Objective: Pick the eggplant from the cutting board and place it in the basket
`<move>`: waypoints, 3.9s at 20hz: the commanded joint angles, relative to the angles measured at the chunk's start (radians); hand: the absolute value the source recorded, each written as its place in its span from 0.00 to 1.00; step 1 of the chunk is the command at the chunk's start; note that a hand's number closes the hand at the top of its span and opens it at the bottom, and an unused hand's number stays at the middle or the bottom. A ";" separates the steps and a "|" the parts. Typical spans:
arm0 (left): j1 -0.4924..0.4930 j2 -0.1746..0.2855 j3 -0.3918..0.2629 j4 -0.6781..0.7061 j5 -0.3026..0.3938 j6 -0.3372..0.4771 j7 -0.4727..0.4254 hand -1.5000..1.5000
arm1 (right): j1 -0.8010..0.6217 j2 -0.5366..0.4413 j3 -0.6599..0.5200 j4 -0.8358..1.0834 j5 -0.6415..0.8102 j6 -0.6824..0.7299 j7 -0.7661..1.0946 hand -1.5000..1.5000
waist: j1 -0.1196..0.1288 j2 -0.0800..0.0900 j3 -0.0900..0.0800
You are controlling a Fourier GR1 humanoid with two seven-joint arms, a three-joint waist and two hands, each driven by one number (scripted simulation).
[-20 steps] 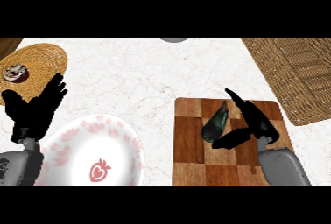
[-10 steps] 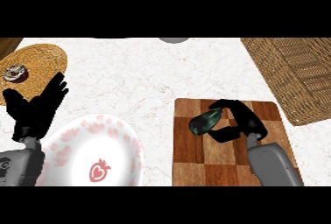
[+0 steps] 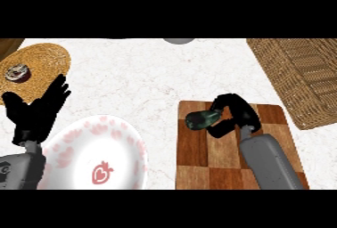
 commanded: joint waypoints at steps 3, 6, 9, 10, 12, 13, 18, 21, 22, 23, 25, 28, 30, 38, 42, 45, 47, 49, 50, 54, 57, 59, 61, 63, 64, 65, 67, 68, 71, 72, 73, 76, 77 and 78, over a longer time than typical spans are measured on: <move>-0.038 -0.013 -0.038 -0.007 -0.011 -0.017 -0.007 0.50 | -0.272 0.038 -0.130 0.177 0.155 -0.241 0.337 1.00 | 0.085 0.044 0.006; -0.072 -0.025 -0.057 -0.010 -0.012 -0.020 0.003 0.50 | -0.376 0.013 -0.175 0.256 0.224 -0.321 0.461 1.00 | 0.109 0.059 0.006; -0.082 -0.036 -0.071 -0.008 -0.010 -0.030 -0.003 0.50 | -0.488 0.020 -0.209 0.343 0.276 -0.417 0.550 1.00 | 0.141 0.065 0.007; -0.086 -0.039 -0.085 -0.012 -0.025 -0.023 0.005 0.50 | -0.520 0.021 -0.217 0.374 0.292 -0.448 0.563 1.00 | 0.146 0.066 0.009; -0.105 -0.053 -0.093 -0.011 -0.037 -0.003 0.012 0.50 | -0.569 0.015 -0.243 0.379 0.318 -0.563 0.533 1.00 | 0.135 0.064 0.011; -0.103 -0.047 -0.086 0.002 -0.023 -0.021 0.003 0.50 | -0.603 0.008 -0.253 0.373 0.330 -0.603 0.523 1.00 | 0.145 0.070 0.010; -0.124 -0.043 -0.090 0.012 -0.034 -0.018 0.014 0.50 | -0.731 -0.023 -0.243 0.438 0.475 -0.778 0.507 1.00 | 0.150 0.067 0.007; -0.119 -0.043 -0.086 0.012 -0.036 -0.013 0.003 0.50 | -0.792 -0.033 -0.243 0.531 0.575 -0.837 0.566 1.00 | 0.155 0.064 0.005; -0.139 -0.059 -0.100 -0.002 -0.045 0.006 0.036 0.50 | -0.817 -0.040 -0.249 0.558 0.598 -0.845 0.586 1.00 | 0.149 0.060 0.007; -0.115 -0.036 -0.075 0.026 -0.032 -0.012 0.016 0.50 | -0.861 -0.054 -0.267 0.575 0.607 -0.843 0.611 1.00 | 0.150 0.061 0.005; -0.125 -0.041 -0.083 0.025 -0.040 -0.007 0.012 0.50 | -0.908 -0.085 -0.279 0.620 0.658 -0.849 0.631 1.00 | 0.143 0.061 0.005; -0.121 -0.044 -0.081 0.024 -0.037 -0.007 0.012 0.50 | -0.977 -0.107 -0.303 0.696 0.715 -0.828 0.687 1.00 | 0.140 0.057 0.004; -0.099 -0.043 -0.090 0.012 -0.039 -0.018 0.006 0.50 | -1.011 -0.122 -0.320 0.746 0.743 -0.813 0.708 1.00 | 0.136 0.050 0.005; -0.106 -0.047 -0.083 0.022 -0.043 -0.004 0.004 0.50 | -1.107 -0.239 -0.363 0.866 0.842 -0.818 0.728 1.00 | 0.126 0.057 0.006; -0.131 -0.056 -0.082 0.010 -0.038 0.007 0.024 0.50 | -1.129 -0.303 -0.382 0.905 0.881 -0.829 0.741 1.00 | 0.124 0.062 0.007; -0.108 -0.062 -0.086 0.032 -0.050 0.013 0.004 0.50 | -1.136 -0.351 -0.385 0.945 0.921 -0.807 0.766 1.00 | 0.114 0.062 0.006; -0.128 -0.042 -0.069 0.021 -0.041 0.008 0.014 0.50 | -1.139 -0.366 -0.383 0.975 0.950 -0.780 0.804 1.00 | 0.117 0.061 0.006; -0.097 -0.050 -0.080 0.016 -0.052 0.013 0.015 0.50 | -1.111 -0.395 -0.379 0.994 0.978 -0.785 0.823 1.00 | 0.108 0.056 0.007; -0.103 -0.046 -0.081 0.003 -0.046 0.005 0.022 0.50 | -1.122 -0.410 -0.373 0.998 0.994 -0.784 0.826 1.00 | 0.119 0.059 0.007; -0.097 -0.040 -0.061 0.006 -0.034 0.006 0.018 0.50 | -1.097 -0.407 -0.389 1.019 1.010 -0.797 0.861 1.00 | 0.104 0.051 0.008; -0.101 -0.038 -0.048 0.011 -0.025 0.007 0.016 0.50 | -1.066 -0.410 -0.411 1.020 1.005 -0.839 0.843 1.00 | 0.088 0.048 0.010; -0.087 -0.046 -0.059 0.008 -0.036 0.014 0.021 0.50 | -1.048 -0.404 -0.421 1.029 1.006 -0.845 0.830 1.00 | 0.082 0.044 0.010; -0.075 -0.028 -0.028 0.047 -0.017 -0.008 -0.025 0.50 | -1.016 -0.429 -0.433 1.037 1.003 -0.858 0.793 1.00 | 0.070 0.045 0.010; -0.070 -0.038 -0.052 0.024 -0.043 0.013 0.005 0.50 | -1.037 -0.445 -0.451 1.032 0.995 -0.845 0.787 1.00 | 0.070 0.040 0.011; -0.067 -0.025 -0.036 -0.007 -0.015 -0.004 0.028 0.50 | -0.975 -0.399 -0.450 1.023 1.000 -0.928 0.813 1.00 | 0.071 0.036 0.011; -0.062 -0.016 -0.032 0.007 -0.015 -0.016 0.009 0.50 | -0.991 -0.439 -0.474 1.013 0.978 -0.926 0.759 1.00 | 0.069 0.039 0.011; -0.125 -0.003 -0.012 0.034 -0.010 -0.002 0.043 0.50 | -0.980 -0.437 -0.488 1.009 0.972 -0.945 0.739 1.00 | 0.055 0.039 0.011; -0.052 -0.044 -0.049 0.011 -0.028 0.000 -0.004 0.50 | -0.951 -0.415 -0.481 1.017 0.991 -0.975 0.772 1.00 | 0.073 0.041 0.011; -0.089 -0.014 -0.023 0.019 -0.008 -0.016 0.018 0.50 | -0.909 -0.423 -0.504 1.015 0.985 -1.014 0.742 1.00 | 0.068 0.042 0.012; -0.073 -0.031 -0.026 0.017 -0.019 0.006 0.001 0.50 | -0.888 -0.484 -0.476 0.994 1.049 -1.023 0.869 1.00 | 0.060 0.043 0.009; -0.069 -0.036 -0.041 -0.008 -0.027 0.011 0.020 0.50 | -0.862 -0.496 -0.502 0.983 1.030 -1.057 0.852 0.00 | 0.063 0.042 0.012; -0.067 -0.020 -0.026 0.023 -0.027 0.001 0.004 0.50 | -0.870 -0.490 -0.538 0.984 1.017 -1.020 0.842 0.00 | 0.058 0.038 0.011; -0.064 -0.021 -0.025 0.004 -0.015 -0.003 0.020 0.50 | -0.833 -0.477 -0.535 0.985 1.031 -1.057 0.845 0.00 | 0.063 0.038 0.012; -0.064 -0.038 -0.048 0.038 -0.045 0.007 -0.007 0.50 | -0.844 -0.462 -0.538 0.984 1.034 -1.043 0.848 0.00 | 0.054 0.039 0.011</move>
